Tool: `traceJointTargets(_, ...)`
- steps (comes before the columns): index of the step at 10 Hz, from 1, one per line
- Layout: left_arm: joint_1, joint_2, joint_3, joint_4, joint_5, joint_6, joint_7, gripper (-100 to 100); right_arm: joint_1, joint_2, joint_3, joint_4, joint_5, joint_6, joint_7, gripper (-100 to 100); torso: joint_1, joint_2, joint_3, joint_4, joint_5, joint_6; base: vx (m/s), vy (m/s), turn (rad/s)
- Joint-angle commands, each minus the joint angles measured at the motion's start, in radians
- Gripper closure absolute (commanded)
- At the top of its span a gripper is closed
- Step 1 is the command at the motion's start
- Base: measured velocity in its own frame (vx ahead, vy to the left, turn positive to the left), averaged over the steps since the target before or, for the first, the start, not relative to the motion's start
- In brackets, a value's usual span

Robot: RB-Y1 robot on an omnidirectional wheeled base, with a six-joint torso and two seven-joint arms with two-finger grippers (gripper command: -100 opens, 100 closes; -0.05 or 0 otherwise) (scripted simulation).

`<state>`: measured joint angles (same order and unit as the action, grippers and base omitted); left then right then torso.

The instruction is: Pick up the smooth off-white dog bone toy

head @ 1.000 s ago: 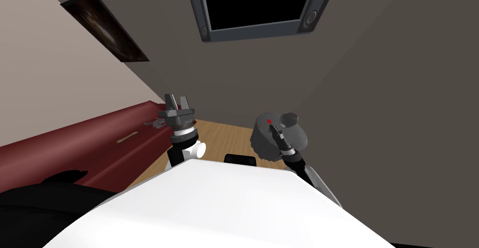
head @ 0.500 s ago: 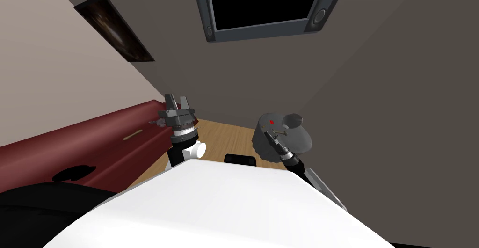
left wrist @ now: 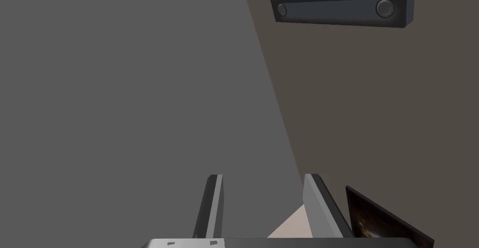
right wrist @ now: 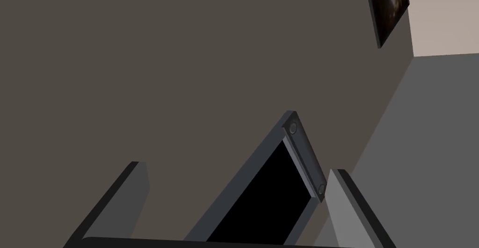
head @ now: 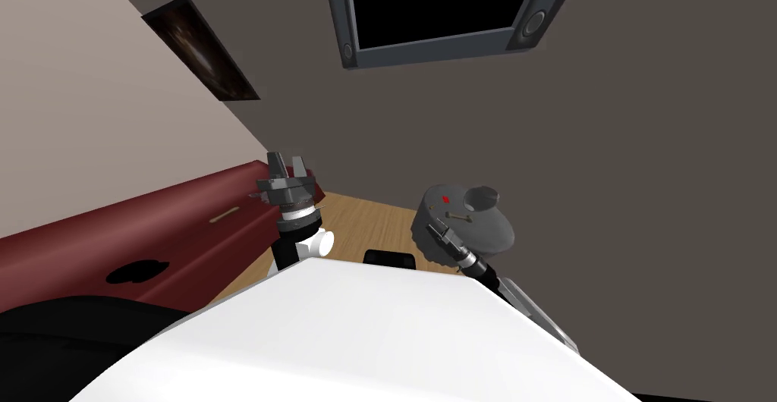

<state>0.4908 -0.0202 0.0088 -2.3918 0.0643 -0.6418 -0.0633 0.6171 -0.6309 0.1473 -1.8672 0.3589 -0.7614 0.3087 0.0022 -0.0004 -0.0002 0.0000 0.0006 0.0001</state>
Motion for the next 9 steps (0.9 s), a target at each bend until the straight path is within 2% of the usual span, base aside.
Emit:
traceJointTargets(1, 0.000, 0.000, 0.000, 0.000, 0.000, 0.000, 0.000, 0, -0.007, -0.050, 0.017, 0.050, 0.027, -0.008, 0.021, -100, 0.000, 0.000, 0.000, 0.000, 0.000, 0.000, 0.018, 0.041, 0.082)
traceJointTargets(2, 0.000, 0.000, 0.000, 0.000, 0.000, 0.000, 0.000, 0, -0.007, -0.053, 0.017, 0.063, 0.027, -0.008, 0.021, -100, 0.000, -0.001, 0.000, 0.000, 0.000, 0.000, 0.017, 0.030, 0.059)
traceJointTargets(3, 0.000, 0.000, 0.000, 0.000, 0.000, 0.000, 0.000, 0, -0.009, -0.096, 0.032, 0.092, 0.051, -0.010, 0.040, -100, -0.001, -0.001, 0.000, 0.000, 0.000, 0.000, 0.020, 0.035, 0.127)
traceJointTargets(4, 0.000, 0.000, 0.000, 0.000, 0.000, 0.000, 0.000, 0, -0.009, -0.096, 0.032, 0.116, 0.051, -0.010, 0.040, -100, -0.001, -0.001, 0.000, 0.000, 0.000, 0.000, 0.016, 0.028, 0.048)
traceJointTargets(5, 0.000, 0.000, 0.000, 0.000, 0.000, 0.000, 0.000, 0, -0.013, -0.138, 0.046, 0.154, 0.077, -0.010, 0.060, -100, -0.001, 0.000, 0.000, 0.000, 0.000, 0.000, 0.015, 0.032, 0.113)
traceJointTargets(6, 0.000, 0.000, 0.000, 0.000, 0.000, 0.000, 0.000, 0, -0.018, -0.163, 0.061, 0.194, 0.103, -0.008, 0.080, -100, -0.001, -0.001, 0.000, 0.000, 0.000, 0.000, 0.026, 0.045, 0.171)
traceJointTargets(7, 0.000, 0.000, 0.000, 0.000, 0.000, 0.000, 0.000, 0, -0.018, -0.178, 0.061, 0.220, 0.103, -0.008, 0.080, -100, 0.000, -0.001, -0.001, 0.000, 0.000, 0.000, 0.023, 0.037, 0.071)
traceJointTargets(8, 0.000, 0.000, 0.000, 0.000, 0.000, 0.000, 0.000, 0, -0.023, -0.209, 0.075, 0.274, 0.130, -0.004, 0.100, -100, 0.000, -0.001, 0.000, 0.000, 0.000, 0.000, 0.026, 0.034, 0.130)
traceJointTargets(9, 0.000, 0.000, 0.000, 0.000, 0.000, 0.000, 0.000, 0, -0.030, -0.241, 0.088, 0.300, 0.157, 0.003, 0.120, -100, -0.001, -0.001, -0.001, 0.000, 0.000, 0.000, 0.026, 0.034, 0.221)
